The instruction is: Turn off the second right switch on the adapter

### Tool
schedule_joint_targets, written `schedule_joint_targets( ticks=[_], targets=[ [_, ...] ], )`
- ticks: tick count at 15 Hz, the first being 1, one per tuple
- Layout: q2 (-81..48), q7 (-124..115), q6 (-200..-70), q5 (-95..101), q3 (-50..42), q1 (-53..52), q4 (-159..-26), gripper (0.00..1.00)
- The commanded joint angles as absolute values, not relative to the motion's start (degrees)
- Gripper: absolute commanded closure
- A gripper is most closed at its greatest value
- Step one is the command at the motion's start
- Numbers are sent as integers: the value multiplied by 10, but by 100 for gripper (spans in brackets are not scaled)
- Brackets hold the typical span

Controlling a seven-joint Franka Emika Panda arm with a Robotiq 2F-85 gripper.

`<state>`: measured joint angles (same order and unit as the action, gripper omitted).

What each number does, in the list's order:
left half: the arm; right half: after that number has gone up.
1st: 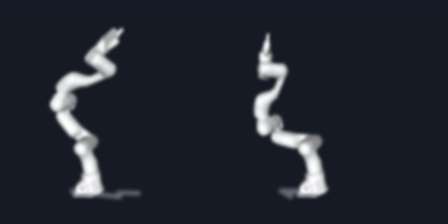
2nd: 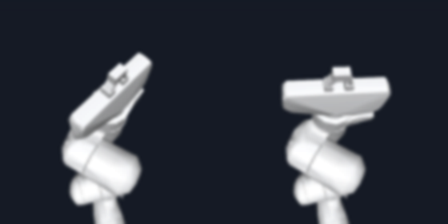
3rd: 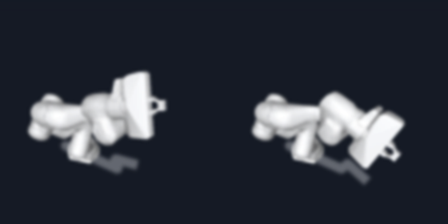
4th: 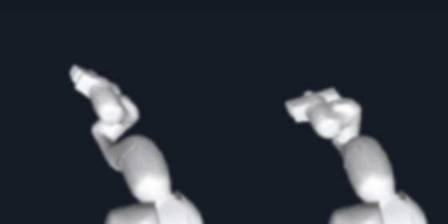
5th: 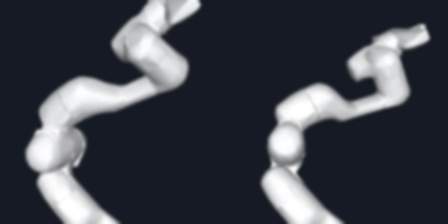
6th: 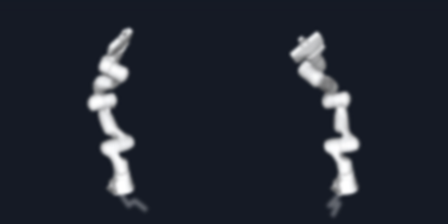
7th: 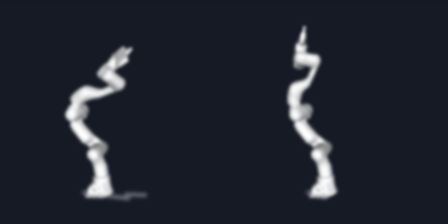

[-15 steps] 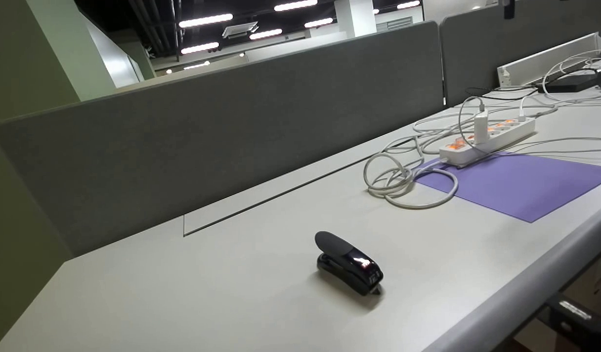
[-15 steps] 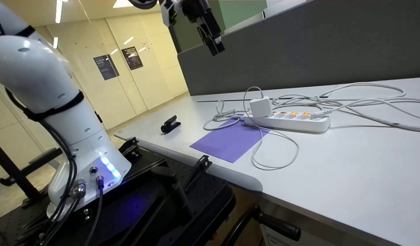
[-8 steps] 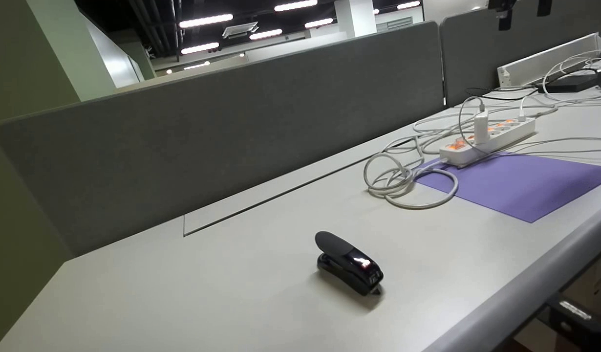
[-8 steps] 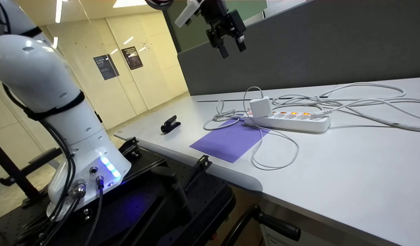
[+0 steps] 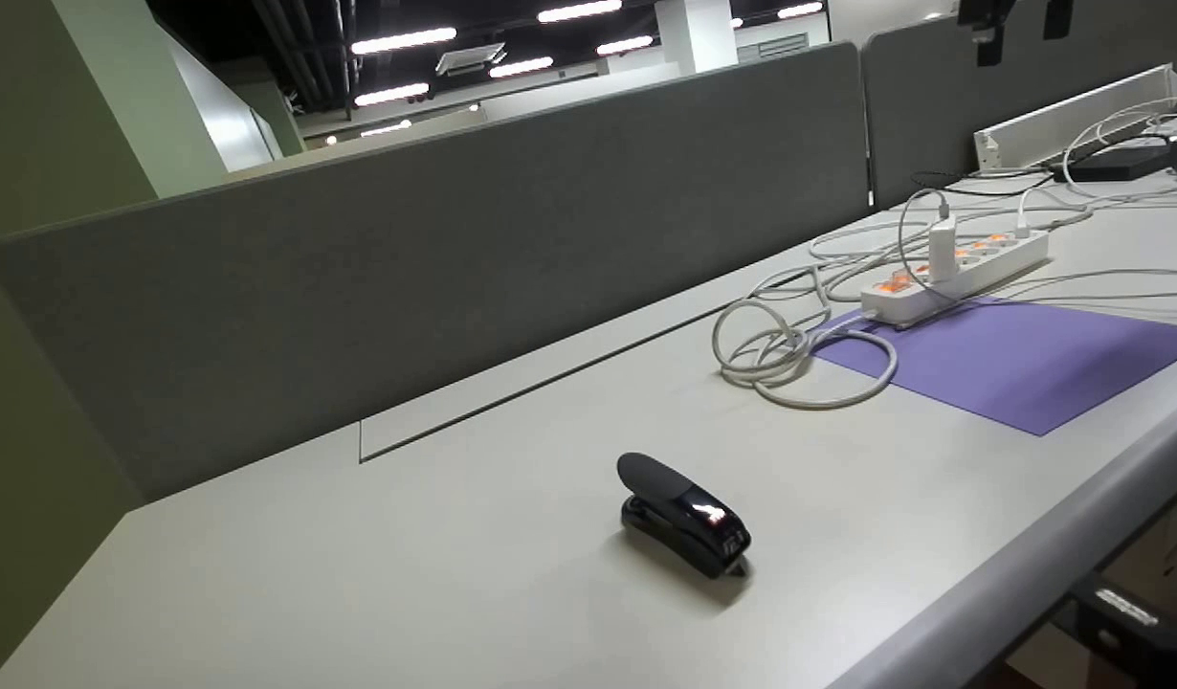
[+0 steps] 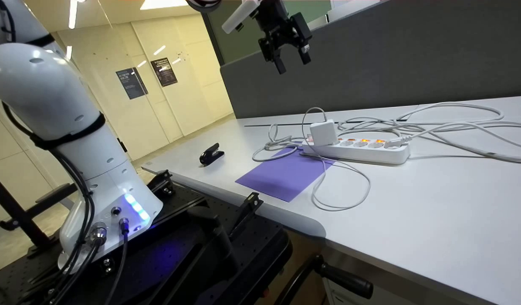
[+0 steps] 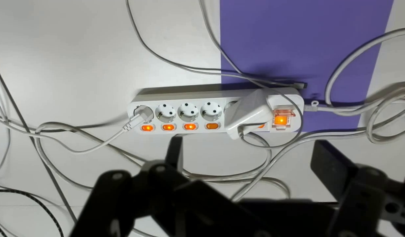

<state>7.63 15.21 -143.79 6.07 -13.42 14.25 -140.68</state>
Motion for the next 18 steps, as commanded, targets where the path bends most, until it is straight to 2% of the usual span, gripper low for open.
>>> schedule_joint_targets(
  ticks=[1,7,8,9,10,12,18],
  targets=[
    [29,239,-1396,29,-157,138,-1351,0],
    [-93,356,-1386,35,-170,166,-1236,0],
    [-112,359,-1389,35,-167,172,-1219,25],
    [-130,359,-1395,29,-162,178,-1204,27],
    [-146,356,-1400,20,-158,183,-1191,33],
    [-174,350,-1415,-6,-145,196,-1169,49],
    [-253,358,-1454,-78,-92,237,-1116,90]
  ],
)
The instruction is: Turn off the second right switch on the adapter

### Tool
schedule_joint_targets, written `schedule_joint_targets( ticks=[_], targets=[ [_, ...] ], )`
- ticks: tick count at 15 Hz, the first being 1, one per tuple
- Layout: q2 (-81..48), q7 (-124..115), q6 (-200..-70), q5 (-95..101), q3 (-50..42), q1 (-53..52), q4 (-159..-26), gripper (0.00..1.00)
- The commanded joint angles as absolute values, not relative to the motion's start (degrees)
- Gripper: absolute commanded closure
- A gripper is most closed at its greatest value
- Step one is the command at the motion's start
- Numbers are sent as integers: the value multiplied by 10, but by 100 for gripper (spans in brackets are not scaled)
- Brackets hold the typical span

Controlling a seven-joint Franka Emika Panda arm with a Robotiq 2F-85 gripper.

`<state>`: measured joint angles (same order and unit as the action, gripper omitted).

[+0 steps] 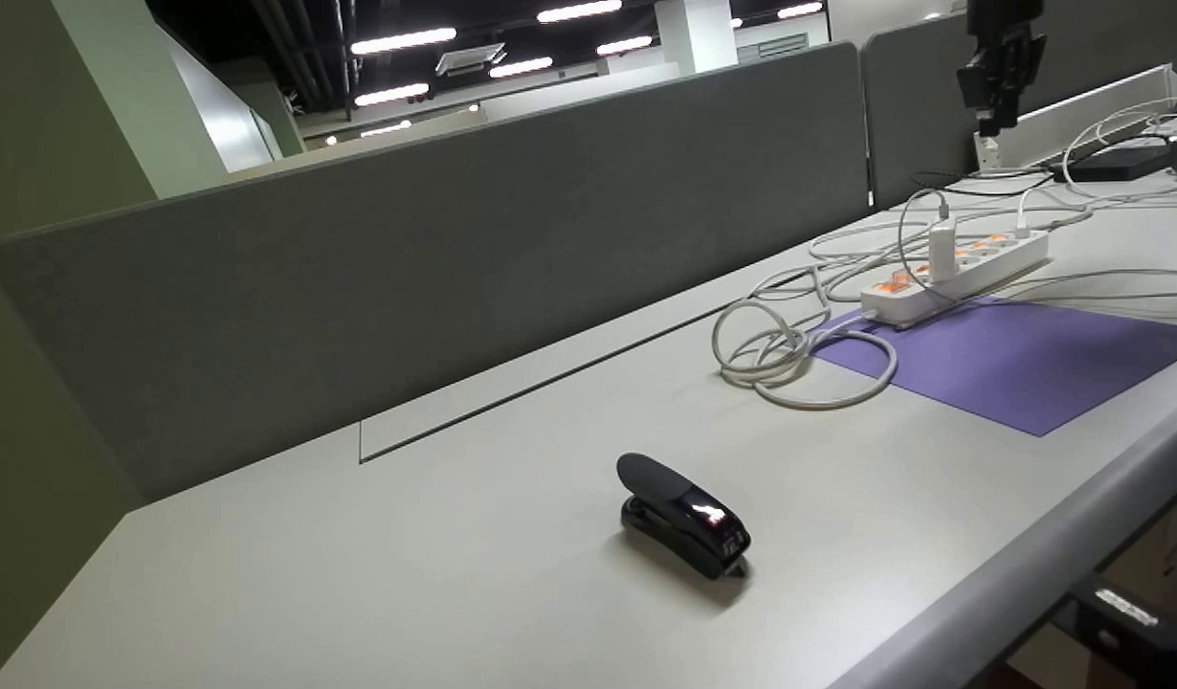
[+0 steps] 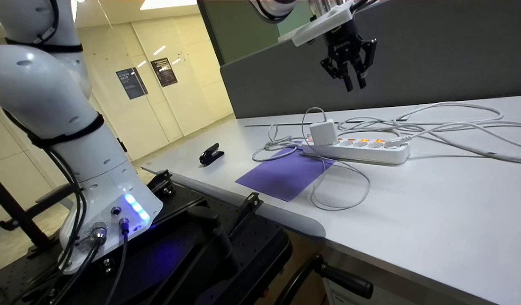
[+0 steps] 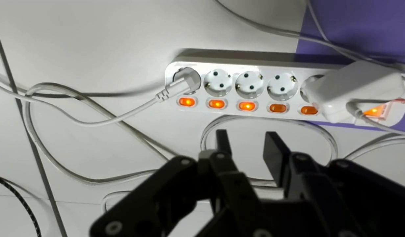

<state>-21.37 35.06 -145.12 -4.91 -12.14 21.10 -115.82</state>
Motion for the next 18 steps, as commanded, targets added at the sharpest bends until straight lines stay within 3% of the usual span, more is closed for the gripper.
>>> schedule_joint_targets(
  ticks=[1,3,9,18],
  targets=[
    [-266,353,-1456,-80,-85,239,-1107,95],
    [-289,347,-1453,-78,-73,243,-1088,100],
    [-340,342,-1425,-68,-54,251,-1038,100],
    [-353,296,-1474,-65,-57,238,-1070,100]
  ],
)
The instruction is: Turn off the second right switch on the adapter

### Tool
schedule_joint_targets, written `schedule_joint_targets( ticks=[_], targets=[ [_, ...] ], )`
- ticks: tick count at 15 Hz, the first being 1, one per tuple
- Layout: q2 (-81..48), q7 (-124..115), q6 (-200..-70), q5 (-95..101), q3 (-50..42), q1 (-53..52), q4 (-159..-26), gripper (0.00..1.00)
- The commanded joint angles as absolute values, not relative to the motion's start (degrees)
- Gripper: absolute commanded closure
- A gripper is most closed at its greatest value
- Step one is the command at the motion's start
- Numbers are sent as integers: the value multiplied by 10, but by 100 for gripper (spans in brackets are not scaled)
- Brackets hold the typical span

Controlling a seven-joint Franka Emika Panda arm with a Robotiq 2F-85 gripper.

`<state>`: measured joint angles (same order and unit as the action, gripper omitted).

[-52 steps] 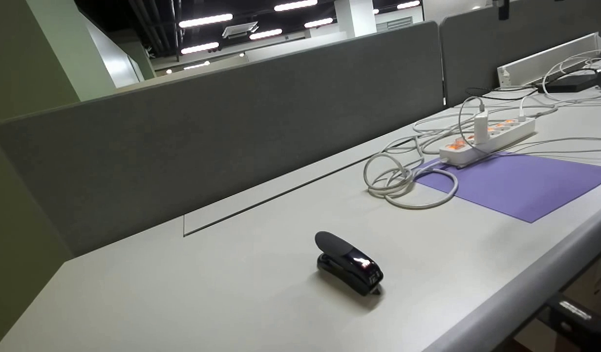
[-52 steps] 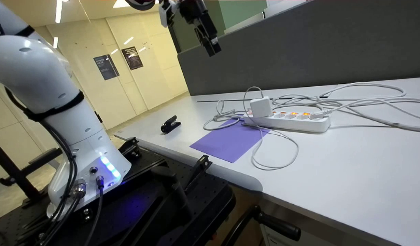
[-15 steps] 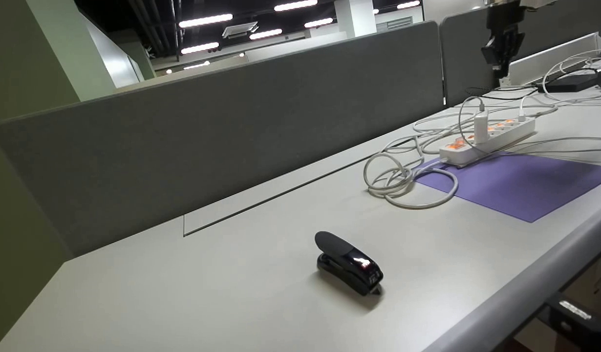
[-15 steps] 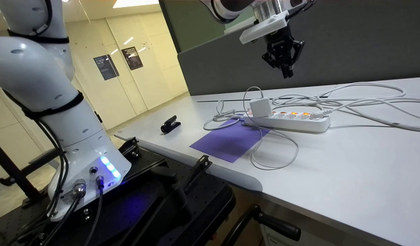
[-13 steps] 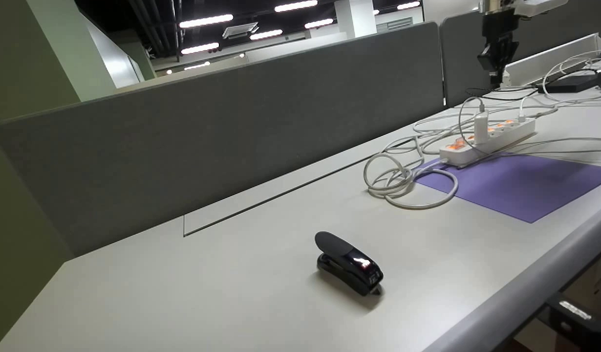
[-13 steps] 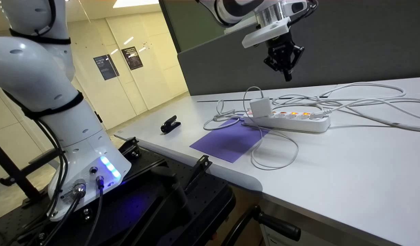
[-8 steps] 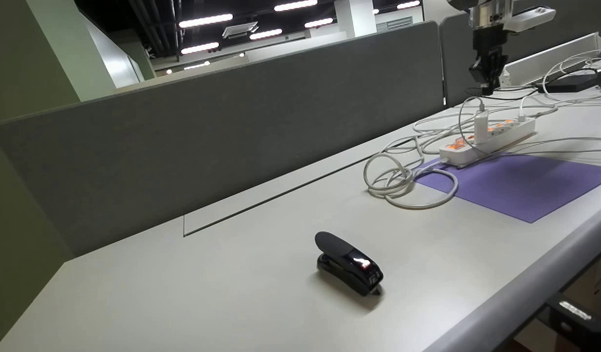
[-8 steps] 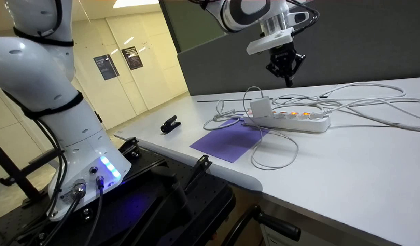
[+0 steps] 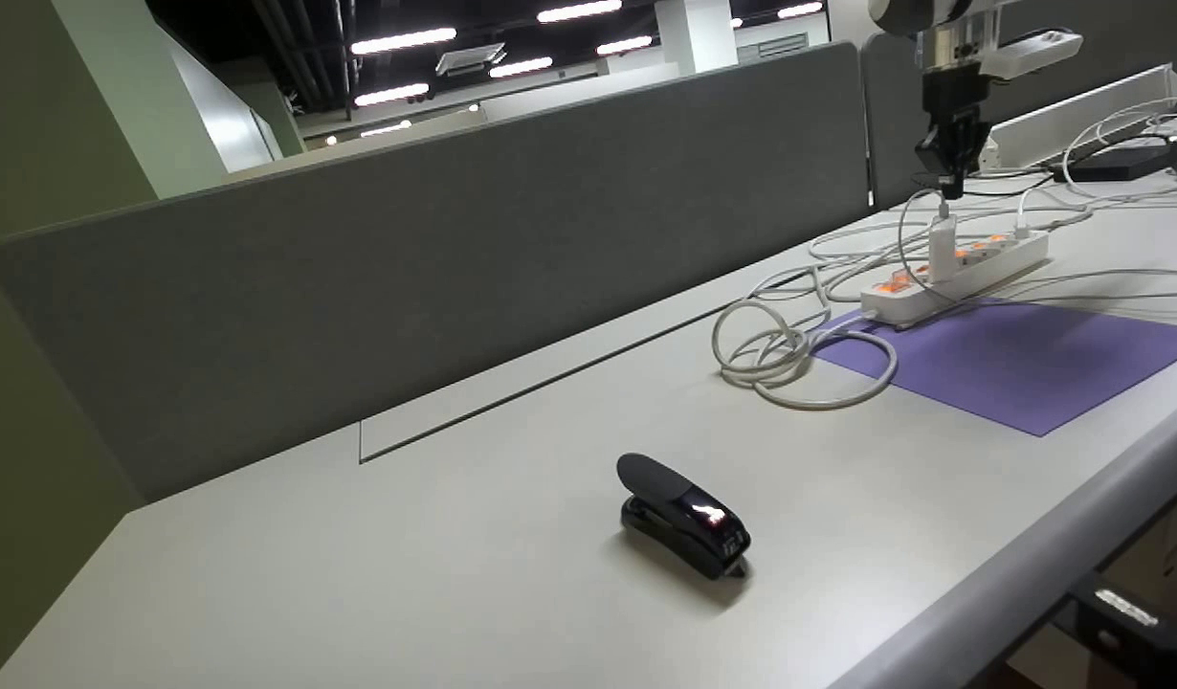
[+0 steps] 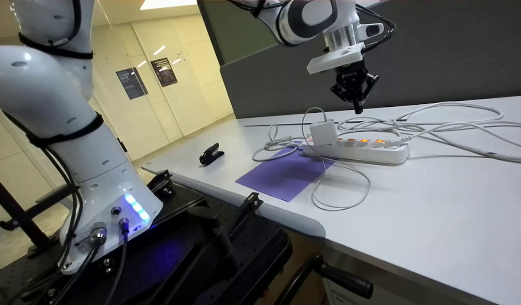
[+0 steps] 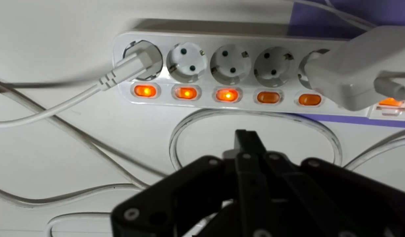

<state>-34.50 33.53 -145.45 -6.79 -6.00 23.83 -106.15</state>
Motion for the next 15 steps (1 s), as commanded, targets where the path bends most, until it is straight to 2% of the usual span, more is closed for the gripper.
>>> schedule_joint_targets(
  ticks=[1,15],
  targets=[
    [-355,290,-1480,-66,-55,239,-1076,100],
    [-419,274,-1501,-37,-50,257,-1049,100]
  ],
)
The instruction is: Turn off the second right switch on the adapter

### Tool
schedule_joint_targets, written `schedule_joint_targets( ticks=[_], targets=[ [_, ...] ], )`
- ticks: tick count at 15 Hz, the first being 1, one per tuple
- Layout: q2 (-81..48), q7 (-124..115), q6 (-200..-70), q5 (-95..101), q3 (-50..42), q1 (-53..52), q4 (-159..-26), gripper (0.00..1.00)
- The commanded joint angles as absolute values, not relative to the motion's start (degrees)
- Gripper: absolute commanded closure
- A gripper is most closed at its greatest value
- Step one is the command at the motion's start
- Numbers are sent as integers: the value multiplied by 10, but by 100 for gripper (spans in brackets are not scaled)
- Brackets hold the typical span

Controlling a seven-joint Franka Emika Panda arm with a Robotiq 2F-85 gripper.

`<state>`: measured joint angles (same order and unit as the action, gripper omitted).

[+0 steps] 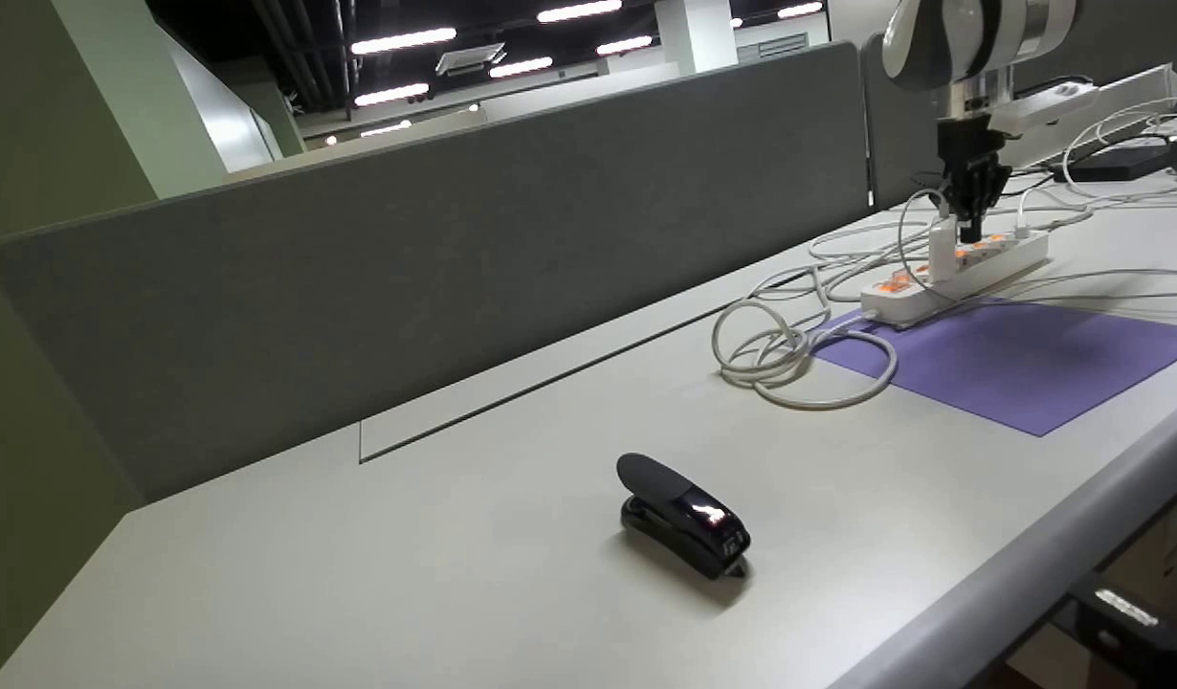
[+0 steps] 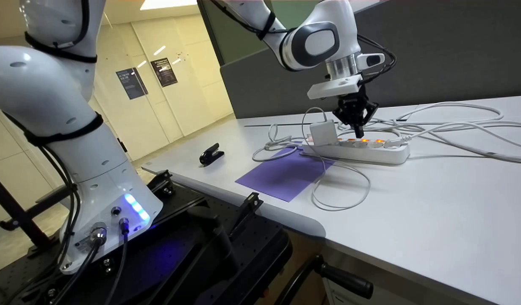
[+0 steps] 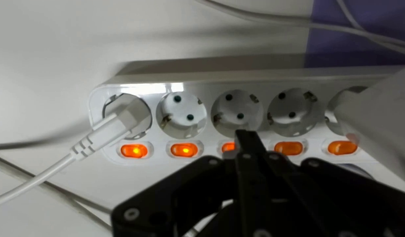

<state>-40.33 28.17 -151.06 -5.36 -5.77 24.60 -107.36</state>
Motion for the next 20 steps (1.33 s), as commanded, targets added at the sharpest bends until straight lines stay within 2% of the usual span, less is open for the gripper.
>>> schedule_joint_targets(
  ticks=[1,20],
  targets=[
    [-422,275,-1503,-35,-50,257,-1047,100],
    [-422,278,-1511,-27,-33,261,-1041,100]
  ],
)
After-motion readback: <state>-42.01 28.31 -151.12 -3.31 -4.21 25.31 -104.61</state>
